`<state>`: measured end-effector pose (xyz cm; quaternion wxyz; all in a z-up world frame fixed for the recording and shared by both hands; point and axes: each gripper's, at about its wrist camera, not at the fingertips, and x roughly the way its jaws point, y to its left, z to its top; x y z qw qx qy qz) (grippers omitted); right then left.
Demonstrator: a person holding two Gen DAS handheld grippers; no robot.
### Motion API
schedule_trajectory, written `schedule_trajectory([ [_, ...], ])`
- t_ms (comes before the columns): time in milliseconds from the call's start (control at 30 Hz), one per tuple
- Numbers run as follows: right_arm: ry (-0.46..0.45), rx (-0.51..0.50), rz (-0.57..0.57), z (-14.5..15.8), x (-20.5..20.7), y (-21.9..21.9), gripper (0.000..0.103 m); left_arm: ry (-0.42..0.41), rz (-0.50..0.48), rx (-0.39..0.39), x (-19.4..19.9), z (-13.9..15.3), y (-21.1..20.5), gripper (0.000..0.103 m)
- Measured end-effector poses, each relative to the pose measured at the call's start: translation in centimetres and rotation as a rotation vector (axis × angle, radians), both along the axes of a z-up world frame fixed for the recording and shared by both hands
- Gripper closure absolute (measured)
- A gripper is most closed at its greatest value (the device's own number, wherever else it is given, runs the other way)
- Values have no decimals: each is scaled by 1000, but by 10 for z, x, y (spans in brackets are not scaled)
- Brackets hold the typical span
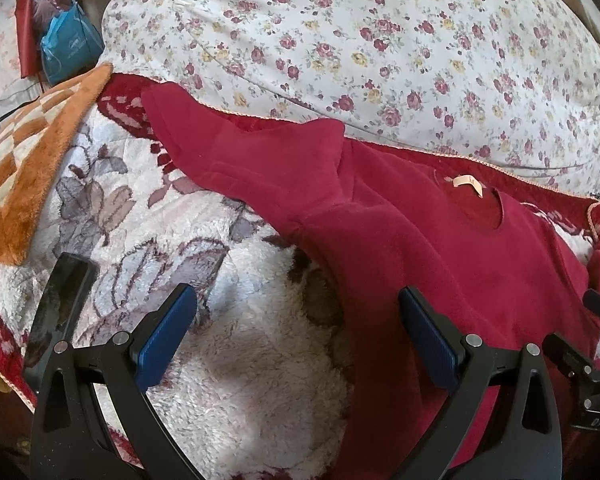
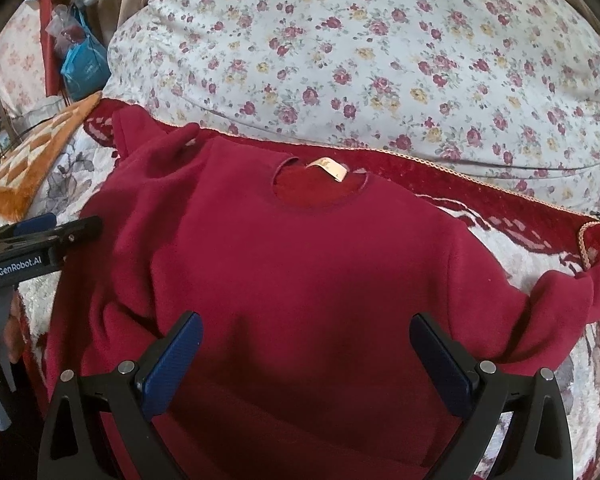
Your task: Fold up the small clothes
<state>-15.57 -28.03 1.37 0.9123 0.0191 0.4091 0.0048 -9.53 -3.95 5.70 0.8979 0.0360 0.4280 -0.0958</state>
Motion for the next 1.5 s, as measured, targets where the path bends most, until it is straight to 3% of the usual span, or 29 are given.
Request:
schedule_trajectory([
  [1000,17,1,25,9,26,42,0,-1,11,-18,0,2,10,2],
  [1500,9,-27,52,16,47,64,0,-11,107,-62,9,6,45,2],
])
